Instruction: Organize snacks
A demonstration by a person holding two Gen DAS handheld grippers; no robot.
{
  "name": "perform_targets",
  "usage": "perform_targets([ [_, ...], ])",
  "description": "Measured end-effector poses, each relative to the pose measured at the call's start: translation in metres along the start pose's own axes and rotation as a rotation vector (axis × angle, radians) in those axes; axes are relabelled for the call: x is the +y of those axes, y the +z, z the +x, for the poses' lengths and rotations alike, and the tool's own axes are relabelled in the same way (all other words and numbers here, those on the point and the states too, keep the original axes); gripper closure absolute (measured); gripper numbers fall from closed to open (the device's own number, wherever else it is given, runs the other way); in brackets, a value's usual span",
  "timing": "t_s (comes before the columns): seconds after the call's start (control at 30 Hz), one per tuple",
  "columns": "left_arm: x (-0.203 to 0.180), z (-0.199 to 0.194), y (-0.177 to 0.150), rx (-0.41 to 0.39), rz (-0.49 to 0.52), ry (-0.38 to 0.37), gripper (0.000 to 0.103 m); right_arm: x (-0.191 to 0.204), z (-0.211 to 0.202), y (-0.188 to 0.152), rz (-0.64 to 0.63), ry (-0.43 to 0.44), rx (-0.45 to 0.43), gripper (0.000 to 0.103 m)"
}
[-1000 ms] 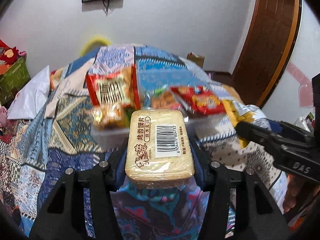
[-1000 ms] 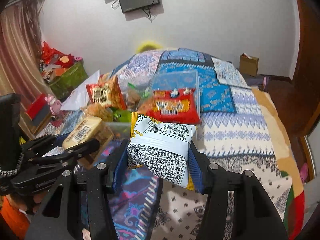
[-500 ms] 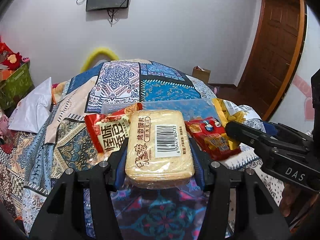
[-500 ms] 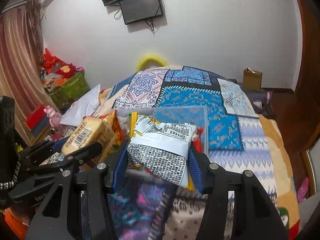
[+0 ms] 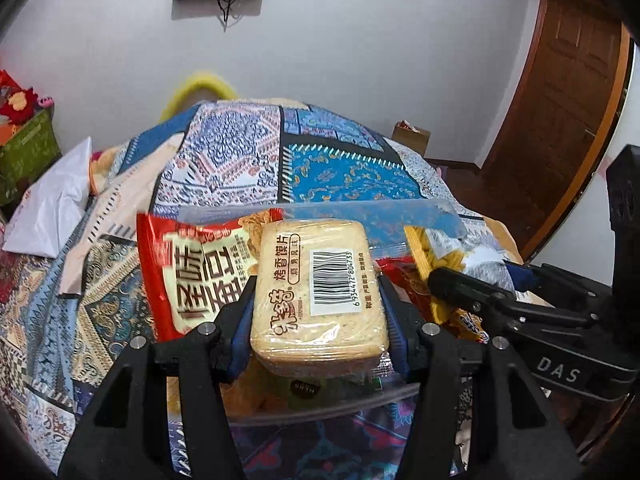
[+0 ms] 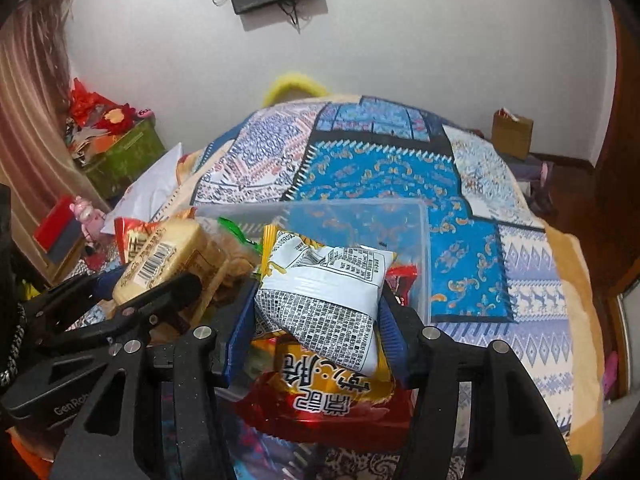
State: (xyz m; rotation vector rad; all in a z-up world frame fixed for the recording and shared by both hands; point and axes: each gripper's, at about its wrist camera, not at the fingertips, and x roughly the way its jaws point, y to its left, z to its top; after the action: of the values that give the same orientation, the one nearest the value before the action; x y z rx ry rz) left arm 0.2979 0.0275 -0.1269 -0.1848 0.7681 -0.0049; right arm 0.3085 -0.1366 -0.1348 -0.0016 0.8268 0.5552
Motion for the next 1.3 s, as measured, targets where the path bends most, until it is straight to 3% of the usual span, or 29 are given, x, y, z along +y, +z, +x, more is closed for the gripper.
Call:
perform_targets([
  [0.07, 0.003, 0.004, 0.000, 0.007, -0.016, -0.011, 0.047, -0.003, 0.000, -0.001, 0.006, 0.018, 0.011, 0.046],
  [0.17, 0.000, 0.004, 0.002, 0.008, -0.016, -0.020, 0.045, -0.004, -0.009, -0.001, 0.017, 0.031, -0.014, 0.033],
  [0.4, -0.009, -0.023, 0.007, -0.031, 0.009, -0.014, 0.045, 0.004, -0.033, 0.002, -0.021, 0.007, -0.063, 0.032],
  [0.83, -0.015, -0.163, -0.001, -0.245, 0.051, -0.005, 0.045, 0.034, -0.141, -0.010, -0.095, -0.015, -0.264, 0.032],
  [0.9, -0.018, -0.185, -0.006, -0.283, 0.062, -0.002, 0.040, 0.037, -0.155, -0.014, -0.094, -0.011, -0.292, 0.032],
  [0.97, -0.020, -0.203, -0.011, -0.320, 0.074, 0.003, 0.026, 0.041, -0.168, -0.018, -0.096, -0.005, -0.318, 0.032],
  [1.13, -0.027, -0.241, -0.024, -0.399, 0.093, 0.019, 0.008, 0.049, -0.190, -0.029, -0.100, -0.007, -0.369, 0.019],
  [1.3, -0.032, -0.259, -0.035, -0.445, 0.108, 0.028, 0.003, 0.054, -0.200, -0.037, -0.108, -0.021, -0.396, 0.009],
])
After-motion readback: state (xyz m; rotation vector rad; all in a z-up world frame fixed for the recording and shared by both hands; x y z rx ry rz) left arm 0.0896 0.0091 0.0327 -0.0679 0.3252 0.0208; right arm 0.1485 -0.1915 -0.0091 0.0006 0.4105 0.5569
